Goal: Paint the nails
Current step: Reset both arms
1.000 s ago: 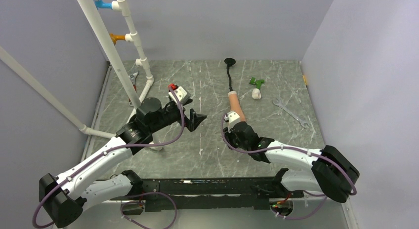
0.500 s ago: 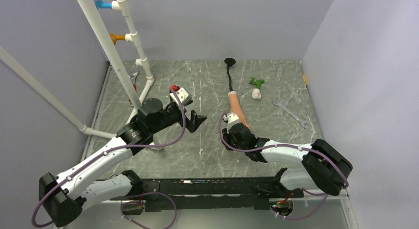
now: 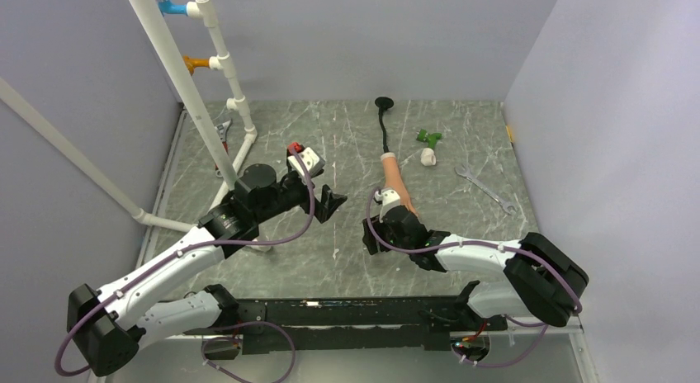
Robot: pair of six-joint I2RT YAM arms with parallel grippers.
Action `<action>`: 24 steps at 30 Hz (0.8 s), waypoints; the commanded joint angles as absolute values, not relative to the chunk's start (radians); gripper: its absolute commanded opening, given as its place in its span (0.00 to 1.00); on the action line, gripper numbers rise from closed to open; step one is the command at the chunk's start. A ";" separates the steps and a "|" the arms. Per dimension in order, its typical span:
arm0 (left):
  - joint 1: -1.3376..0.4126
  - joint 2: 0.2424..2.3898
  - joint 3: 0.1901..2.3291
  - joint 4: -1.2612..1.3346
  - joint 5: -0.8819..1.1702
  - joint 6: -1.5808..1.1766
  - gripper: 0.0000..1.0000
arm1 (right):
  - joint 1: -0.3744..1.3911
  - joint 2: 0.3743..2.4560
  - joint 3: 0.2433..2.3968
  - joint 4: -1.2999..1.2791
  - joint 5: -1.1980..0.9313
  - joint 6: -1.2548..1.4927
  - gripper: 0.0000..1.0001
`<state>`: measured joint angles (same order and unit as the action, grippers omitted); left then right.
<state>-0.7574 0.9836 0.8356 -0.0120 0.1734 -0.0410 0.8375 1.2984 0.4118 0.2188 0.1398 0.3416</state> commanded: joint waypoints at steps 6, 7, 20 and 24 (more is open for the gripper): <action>-0.777 1.007 0.903 -0.042 0.171 -0.025 0.99 | 0.858 1.161 0.517 0.010 0.255 0.343 0.90; -0.778 1.006 0.903 -0.042 0.178 -0.026 1.00 | 0.858 1.136 0.534 -0.036 0.260 0.347 0.94; -0.788 0.981 0.897 -0.038 0.154 -0.018 0.99 | 0.858 0.815 0.705 -0.303 0.438 0.526 1.00; -0.788 0.973 0.895 -0.036 0.159 -0.016 0.99 | 0.858 0.775 0.769 -0.389 0.498 0.537 1.00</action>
<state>-0.7826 1.0027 0.8589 -0.0509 0.1646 -0.0338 0.8547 0.8143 0.6849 -0.2924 0.3912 0.4858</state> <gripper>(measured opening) 0.994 0.994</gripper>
